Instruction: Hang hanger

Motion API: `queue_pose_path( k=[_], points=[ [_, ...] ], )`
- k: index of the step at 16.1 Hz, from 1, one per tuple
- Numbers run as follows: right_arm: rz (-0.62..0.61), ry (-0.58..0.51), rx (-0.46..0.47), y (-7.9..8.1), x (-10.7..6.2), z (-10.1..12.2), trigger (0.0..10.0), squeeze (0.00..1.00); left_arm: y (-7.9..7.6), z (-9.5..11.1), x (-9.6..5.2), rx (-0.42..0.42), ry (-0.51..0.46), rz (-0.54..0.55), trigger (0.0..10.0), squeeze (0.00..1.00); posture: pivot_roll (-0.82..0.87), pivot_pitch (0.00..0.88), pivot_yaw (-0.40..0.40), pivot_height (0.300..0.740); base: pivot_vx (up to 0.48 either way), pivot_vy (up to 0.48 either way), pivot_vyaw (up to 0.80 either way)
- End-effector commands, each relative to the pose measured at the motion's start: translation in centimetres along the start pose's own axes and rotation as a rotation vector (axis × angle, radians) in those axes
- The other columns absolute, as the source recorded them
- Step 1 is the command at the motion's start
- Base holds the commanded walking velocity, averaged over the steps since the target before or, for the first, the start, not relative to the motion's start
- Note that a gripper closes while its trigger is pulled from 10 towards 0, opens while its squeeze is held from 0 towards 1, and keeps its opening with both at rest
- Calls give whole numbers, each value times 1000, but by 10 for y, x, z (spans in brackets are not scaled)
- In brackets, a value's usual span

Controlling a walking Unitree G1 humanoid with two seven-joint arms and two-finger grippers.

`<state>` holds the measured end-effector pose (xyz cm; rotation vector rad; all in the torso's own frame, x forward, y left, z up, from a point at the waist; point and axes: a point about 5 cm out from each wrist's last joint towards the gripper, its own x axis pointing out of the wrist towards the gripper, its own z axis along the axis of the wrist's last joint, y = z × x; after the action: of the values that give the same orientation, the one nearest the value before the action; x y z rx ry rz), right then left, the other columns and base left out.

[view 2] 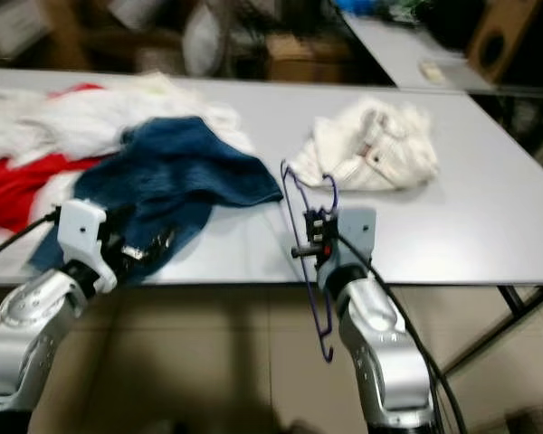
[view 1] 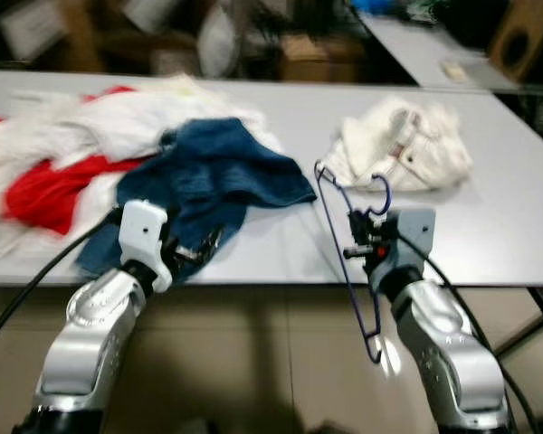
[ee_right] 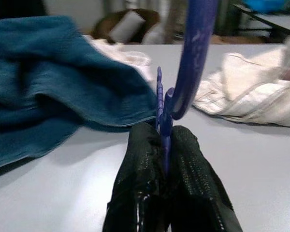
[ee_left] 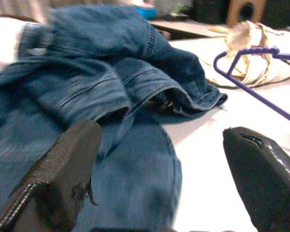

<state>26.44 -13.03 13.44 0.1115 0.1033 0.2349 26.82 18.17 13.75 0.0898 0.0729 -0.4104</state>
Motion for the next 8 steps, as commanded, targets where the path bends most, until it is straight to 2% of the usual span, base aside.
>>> queue_pose_path(
  k=[1, 4, 8],
  points=[
    [-2, 14, -6, 1, -1, -1, 10000, 0, -5, -4, -2, 1, 30, -20, 10000, 0, -37, 0, -12, 740, -277, 0, 0],
    [-3, 16, -4, 1, -1, -1, 10000, 0, -2, -5, -6, 14, 41, -20, 10000, 0, -41, 0, -19, 740, -277, 0, 0],
    [-5, 18, -9, -1, 0, -1, 10000, 0, -2, -3, -1, 22, 31, -24, 10000, 0, -43, 0, -21, 740, -274, 0, 0]
  ],
)
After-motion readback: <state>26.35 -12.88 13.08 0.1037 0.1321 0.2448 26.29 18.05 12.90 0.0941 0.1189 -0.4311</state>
